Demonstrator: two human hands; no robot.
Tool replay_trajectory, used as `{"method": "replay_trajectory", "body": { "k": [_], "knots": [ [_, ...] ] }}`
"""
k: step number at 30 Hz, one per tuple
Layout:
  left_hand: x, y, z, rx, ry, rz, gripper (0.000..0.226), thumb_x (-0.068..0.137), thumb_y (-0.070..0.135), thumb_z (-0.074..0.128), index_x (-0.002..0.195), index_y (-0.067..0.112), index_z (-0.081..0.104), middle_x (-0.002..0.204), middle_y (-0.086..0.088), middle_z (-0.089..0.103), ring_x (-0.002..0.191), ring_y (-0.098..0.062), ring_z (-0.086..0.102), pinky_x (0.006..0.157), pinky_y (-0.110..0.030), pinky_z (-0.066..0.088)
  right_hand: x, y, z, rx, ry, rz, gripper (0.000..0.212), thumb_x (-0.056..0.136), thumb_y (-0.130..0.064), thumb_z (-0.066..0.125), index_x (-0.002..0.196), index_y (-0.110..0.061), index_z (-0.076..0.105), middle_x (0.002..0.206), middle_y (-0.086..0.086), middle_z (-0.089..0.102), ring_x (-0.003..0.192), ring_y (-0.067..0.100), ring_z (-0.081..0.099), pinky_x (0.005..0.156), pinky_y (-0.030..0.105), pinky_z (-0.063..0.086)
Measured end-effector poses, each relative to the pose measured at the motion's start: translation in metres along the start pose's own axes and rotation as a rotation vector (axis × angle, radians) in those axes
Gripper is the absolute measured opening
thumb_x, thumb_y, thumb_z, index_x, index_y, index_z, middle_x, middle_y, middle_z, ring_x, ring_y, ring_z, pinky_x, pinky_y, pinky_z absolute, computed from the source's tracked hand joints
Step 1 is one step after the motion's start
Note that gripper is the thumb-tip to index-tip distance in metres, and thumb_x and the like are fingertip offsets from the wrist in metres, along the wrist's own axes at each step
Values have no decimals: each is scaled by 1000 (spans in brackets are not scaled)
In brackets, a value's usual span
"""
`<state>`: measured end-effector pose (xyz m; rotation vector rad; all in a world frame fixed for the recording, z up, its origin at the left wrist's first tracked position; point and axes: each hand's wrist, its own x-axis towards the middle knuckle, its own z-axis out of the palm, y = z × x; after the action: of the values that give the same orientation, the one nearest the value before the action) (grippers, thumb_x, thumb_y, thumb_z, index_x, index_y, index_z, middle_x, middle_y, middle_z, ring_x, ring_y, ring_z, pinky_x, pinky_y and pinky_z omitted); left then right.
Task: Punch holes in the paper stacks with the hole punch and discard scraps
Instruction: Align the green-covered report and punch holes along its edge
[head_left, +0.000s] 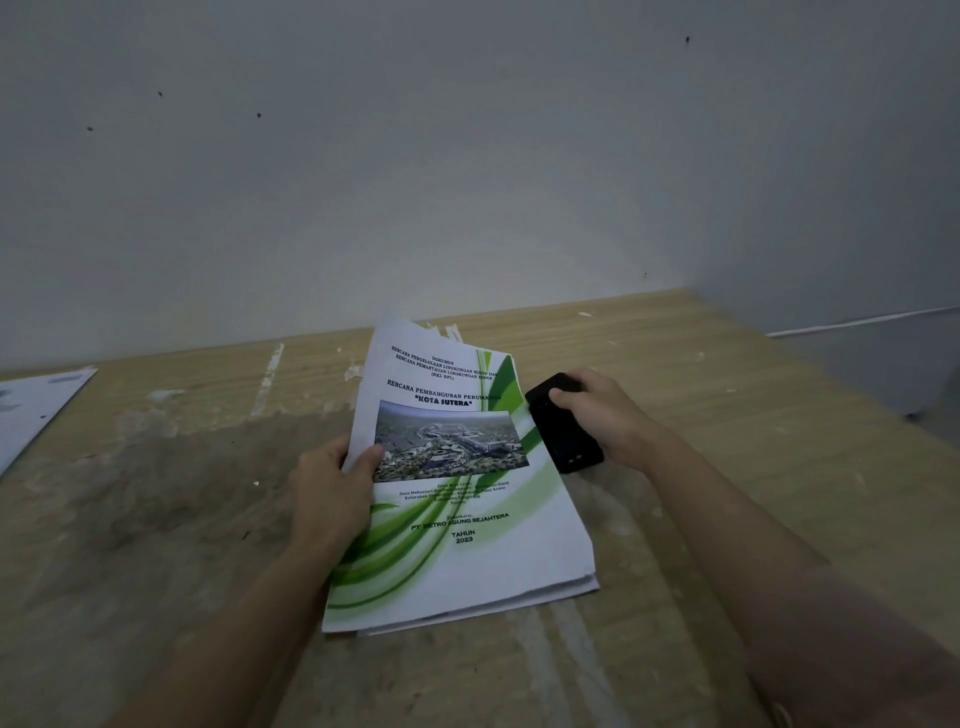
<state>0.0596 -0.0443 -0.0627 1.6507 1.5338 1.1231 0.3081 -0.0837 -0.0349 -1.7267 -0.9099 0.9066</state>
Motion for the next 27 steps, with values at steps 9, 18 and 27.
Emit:
{"method": "replay_trajectory", "body": {
  "k": [9, 18, 27],
  "knots": [
    [6, 1, -17, -296, -5, -105, 34, 85, 13, 63, 114, -3, 62, 90, -8, 65, 77, -22, 59, 73, -29, 44, -26, -16, 24, -417, 213, -486, 55, 89, -16, 56, 139, -9, 33, 147, 4, 35, 137, 20, 31, 108, 23, 22],
    [9, 12, -39, -454, 45, -64, 16, 87, 16, 60, 103, 15, 60, 76, 6, 62, 66, -9, 58, 50, -14, 49, -31, -40, 42, 29, -75, -197, 27, 93, -22, 52, 101, 0, 65, 90, 14, 67, 81, 28, 64, 78, 41, 51],
    [20, 17, -45, -461, -140, -170, 16, 87, 24, 61, 94, 11, 66, 82, -11, 66, 75, -30, 63, 80, -50, 53, -36, -31, 47, 117, -46, -315, 22, 97, -13, 42, 91, -20, 62, 103, 12, 68, 96, 30, 64, 87, 40, 51]
  ]
}}
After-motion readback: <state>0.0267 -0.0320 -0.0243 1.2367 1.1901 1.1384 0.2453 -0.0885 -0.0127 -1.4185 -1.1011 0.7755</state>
